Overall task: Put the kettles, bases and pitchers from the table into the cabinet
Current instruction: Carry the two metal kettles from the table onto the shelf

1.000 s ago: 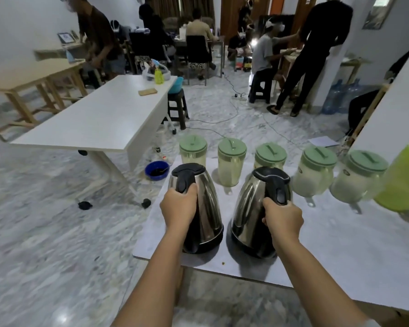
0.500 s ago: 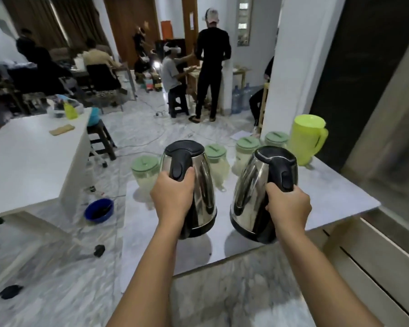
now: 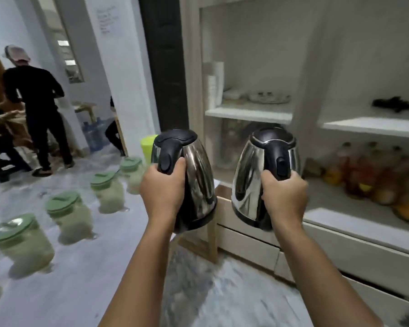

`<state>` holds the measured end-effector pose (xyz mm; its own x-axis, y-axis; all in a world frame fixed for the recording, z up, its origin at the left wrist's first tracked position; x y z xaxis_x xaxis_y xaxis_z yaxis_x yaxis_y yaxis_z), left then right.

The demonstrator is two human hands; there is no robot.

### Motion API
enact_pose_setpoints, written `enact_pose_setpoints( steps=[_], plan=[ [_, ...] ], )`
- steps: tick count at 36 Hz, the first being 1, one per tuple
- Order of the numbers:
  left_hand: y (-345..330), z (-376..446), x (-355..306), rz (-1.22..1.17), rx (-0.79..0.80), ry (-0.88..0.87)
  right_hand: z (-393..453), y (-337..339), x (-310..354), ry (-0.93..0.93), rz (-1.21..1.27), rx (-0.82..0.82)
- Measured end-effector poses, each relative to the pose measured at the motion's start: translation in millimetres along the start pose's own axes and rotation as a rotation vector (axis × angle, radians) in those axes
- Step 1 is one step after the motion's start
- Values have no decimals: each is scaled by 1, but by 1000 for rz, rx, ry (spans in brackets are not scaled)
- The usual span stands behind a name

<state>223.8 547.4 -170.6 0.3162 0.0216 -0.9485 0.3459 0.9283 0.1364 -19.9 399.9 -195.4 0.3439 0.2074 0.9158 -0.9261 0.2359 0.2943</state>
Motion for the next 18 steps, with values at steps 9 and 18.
enact_pose_setpoints(
  steps=[9,18],
  plan=[
    [-154,-66,-80,-163,202,-117,85,151,-16,63,-77,-264],
    [-283,-130,-142,-267,308,-163,160,260,-41,105,-65,-369]
  ],
)
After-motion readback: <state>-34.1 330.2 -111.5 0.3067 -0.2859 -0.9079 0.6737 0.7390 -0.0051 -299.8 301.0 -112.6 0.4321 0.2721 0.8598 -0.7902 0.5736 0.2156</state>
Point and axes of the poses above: each hand's wrist, its own z-axis towards the middle knuckle, its own y-axis out of the back of the hand, x = y × z, the point moved 9 cm from there along z, towards the middle knuckle, and after that the axes turned 6 degrees about -z, right-handed, at the moved point
